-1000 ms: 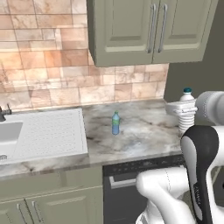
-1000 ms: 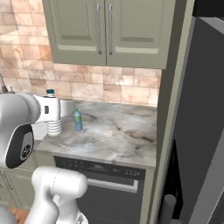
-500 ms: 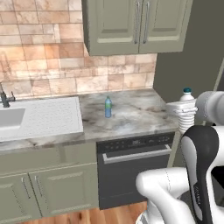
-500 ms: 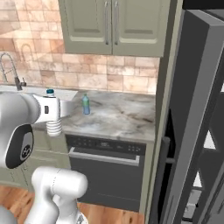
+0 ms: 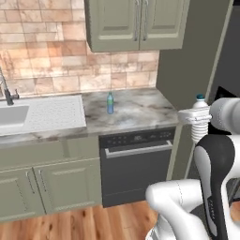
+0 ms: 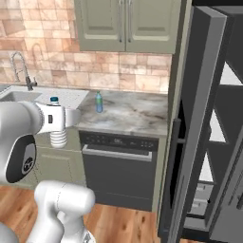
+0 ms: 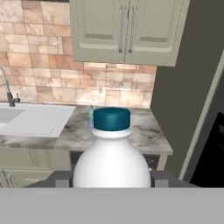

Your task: Take the bottled waters from the counter and place them in the freezer to freeze. Close the freezer door after placing the bottles.

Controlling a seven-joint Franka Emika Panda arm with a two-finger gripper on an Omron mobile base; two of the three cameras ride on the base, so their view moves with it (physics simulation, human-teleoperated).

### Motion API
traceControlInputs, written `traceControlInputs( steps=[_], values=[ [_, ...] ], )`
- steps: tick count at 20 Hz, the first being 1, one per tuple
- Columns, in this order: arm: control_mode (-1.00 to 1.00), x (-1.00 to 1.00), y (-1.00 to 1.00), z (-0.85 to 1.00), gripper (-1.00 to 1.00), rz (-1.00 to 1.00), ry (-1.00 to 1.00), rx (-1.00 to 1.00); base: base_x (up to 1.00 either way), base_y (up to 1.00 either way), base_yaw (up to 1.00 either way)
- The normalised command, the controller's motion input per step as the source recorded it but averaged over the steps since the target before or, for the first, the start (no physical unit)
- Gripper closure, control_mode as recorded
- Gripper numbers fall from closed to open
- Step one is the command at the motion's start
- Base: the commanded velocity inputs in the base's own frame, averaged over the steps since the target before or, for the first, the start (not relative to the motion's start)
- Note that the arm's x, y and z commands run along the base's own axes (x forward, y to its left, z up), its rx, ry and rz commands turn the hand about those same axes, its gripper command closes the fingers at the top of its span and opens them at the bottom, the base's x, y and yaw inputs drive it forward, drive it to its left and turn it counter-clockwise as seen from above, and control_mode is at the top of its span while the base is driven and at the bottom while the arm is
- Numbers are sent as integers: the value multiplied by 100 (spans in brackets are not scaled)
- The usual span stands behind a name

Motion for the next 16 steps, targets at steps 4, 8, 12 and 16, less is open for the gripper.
traceControlInputs(
  steps=[4, 8, 12, 16],
  values=[
    [100, 0, 0, 0, 100, 0, 0, 0, -57, -9, -2],
    [100, 0, 0, 0, 100, 0, 0, 0, -62, -25, -2],
    [100, 0, 0, 0, 100, 0, 0, 0, -46, -50, 0],
    [100, 0, 0, 0, 100, 0, 0, 0, -2, -78, 0]
  ],
)
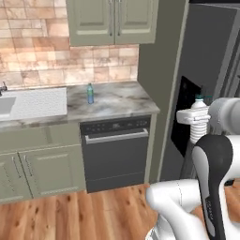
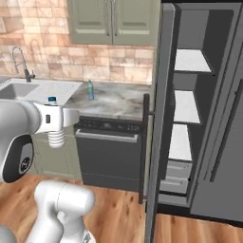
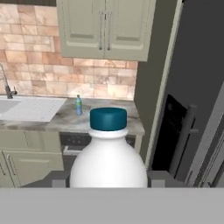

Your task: Take the bottled waters from the counter and place them in the freezer to freeze. Close the freezer door after placing the bottles.

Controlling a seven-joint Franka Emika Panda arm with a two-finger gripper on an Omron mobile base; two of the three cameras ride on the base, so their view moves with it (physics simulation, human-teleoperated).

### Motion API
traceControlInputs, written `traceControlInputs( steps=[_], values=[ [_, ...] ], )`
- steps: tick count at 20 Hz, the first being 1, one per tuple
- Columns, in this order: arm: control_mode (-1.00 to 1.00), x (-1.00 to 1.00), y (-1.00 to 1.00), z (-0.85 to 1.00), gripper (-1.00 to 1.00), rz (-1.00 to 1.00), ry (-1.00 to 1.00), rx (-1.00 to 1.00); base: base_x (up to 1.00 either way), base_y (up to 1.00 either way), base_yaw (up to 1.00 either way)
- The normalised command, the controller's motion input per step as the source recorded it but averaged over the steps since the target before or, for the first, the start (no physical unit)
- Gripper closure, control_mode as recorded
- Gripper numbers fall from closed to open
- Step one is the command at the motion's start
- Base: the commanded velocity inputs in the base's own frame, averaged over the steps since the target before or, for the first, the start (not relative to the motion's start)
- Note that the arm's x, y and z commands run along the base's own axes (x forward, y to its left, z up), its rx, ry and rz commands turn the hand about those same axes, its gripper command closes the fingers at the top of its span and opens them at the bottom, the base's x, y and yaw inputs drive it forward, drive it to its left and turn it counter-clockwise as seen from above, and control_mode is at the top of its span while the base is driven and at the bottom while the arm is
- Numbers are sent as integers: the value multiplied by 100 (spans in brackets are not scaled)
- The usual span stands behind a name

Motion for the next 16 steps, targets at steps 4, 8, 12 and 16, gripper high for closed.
traceControlInputs(
  steps=[4, 8, 12, 16],
  values=[
    [100, 0, 0, 0, 100, 0, 0, 0, 0, -87, 0],
    [100, 0, 0, 0, 100, 0, 0, 0, 0, -86, 2],
    [100, 0, 0, 0, 100, 0, 0, 0, 0, -65, 1],
    [100, 0, 0, 0, 100, 0, 0, 0, 0, -47, 0]
  ],
)
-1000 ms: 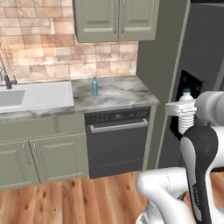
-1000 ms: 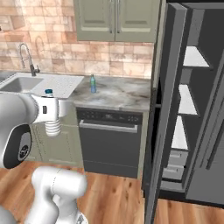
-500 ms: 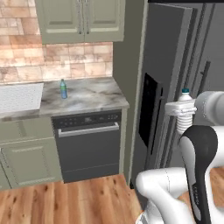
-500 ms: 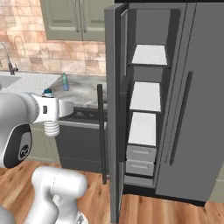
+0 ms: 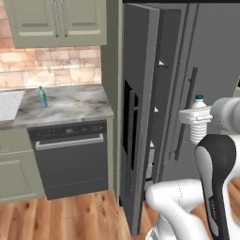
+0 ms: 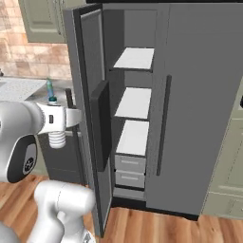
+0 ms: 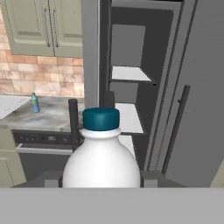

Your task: Take the bottled waters from the counter and place them in the freezer to freeze. Close the freezer door after placing the bottles.

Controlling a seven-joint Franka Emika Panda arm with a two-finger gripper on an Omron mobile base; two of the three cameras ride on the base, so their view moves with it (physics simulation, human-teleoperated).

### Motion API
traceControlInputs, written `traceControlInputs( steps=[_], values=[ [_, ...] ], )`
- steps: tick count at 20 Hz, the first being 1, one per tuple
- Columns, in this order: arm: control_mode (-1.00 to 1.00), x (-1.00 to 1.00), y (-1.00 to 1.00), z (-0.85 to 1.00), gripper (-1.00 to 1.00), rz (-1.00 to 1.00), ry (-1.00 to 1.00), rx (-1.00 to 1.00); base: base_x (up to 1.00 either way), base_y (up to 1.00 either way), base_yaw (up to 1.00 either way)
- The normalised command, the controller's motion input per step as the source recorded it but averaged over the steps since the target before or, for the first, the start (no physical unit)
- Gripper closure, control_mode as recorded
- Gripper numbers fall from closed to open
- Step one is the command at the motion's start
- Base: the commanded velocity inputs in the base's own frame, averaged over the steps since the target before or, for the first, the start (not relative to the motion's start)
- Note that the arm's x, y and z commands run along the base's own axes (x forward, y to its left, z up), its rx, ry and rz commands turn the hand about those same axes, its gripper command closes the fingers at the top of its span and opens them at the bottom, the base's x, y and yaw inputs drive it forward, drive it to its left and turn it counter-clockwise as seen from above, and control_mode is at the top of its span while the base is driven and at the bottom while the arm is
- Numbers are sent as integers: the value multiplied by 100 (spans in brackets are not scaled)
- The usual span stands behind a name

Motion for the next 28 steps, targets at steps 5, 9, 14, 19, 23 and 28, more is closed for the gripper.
traceControlInputs(
  steps=[5, 9, 14, 19, 23, 28],
  values=[
    [100, 0, 0, 0, 100, 0, 0, 0, 0, -46, 2],
    [100, 0, 0, 0, 100, 0, 0, 0, 4, -53, 6],
    [100, 0, 0, 0, 100, 0, 0, 0, 22, -44, 11],
    [100, 0, 0, 0, 100, 0, 0, 0, 27, -48, 12],
    [100, 0, 0, 0, 100, 0, 0, 0, 28, -32, 7],
    [100, 0, 0, 0, 100, 0, 0, 0, 56, -30, 8]
  ],
)
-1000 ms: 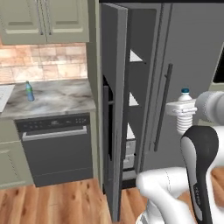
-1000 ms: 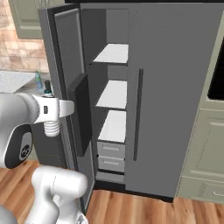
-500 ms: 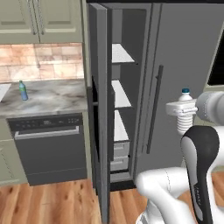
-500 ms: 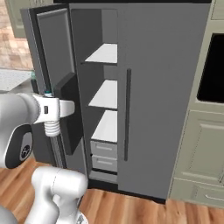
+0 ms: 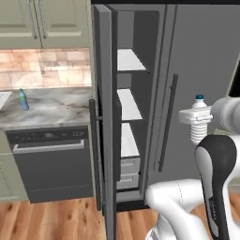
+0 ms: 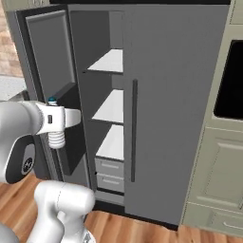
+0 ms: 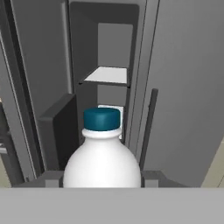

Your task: Take the bottled waters from the counter and place them in the freezer to freeze. Close the freezer door after placing the bottles.

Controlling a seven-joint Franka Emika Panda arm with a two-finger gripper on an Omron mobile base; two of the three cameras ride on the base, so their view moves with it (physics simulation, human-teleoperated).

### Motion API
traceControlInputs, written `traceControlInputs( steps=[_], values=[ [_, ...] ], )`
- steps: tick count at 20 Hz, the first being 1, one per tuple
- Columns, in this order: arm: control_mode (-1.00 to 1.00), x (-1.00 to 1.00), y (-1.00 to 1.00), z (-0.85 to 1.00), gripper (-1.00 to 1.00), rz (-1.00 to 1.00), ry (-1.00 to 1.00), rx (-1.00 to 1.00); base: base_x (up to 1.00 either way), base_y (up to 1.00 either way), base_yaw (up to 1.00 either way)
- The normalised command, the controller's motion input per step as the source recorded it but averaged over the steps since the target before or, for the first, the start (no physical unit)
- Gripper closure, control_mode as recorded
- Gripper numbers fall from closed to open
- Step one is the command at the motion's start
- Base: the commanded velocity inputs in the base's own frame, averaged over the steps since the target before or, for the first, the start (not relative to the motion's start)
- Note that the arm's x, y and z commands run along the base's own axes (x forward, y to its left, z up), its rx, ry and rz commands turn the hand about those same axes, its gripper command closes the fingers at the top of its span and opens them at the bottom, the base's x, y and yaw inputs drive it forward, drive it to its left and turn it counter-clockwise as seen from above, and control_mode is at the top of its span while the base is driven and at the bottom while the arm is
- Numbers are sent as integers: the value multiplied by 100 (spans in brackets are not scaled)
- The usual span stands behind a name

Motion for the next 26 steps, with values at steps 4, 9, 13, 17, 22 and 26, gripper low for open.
traceControlInputs(
  steps=[4, 9, 13, 17, 22, 26],
  values=[
    [100, 0, 0, 0, 100, 0, 0, 0, 60, -26, 8],
    [100, 0, 0, 0, 100, 0, 0, 0, 62, -33, 10],
    [100, 0, 0, 0, 100, 0, 0, 0, 40, -32, 7],
    [100, 0, 0, 0, 100, 0, 0, 0, 32, -23, 2],
    [100, 0, 0, 0, 100, 0, 0, 0, 41, -25, 1],
    [100, 0, 0, 0, 100, 0, 0, 0, 22, -21, 0]
  ],
)
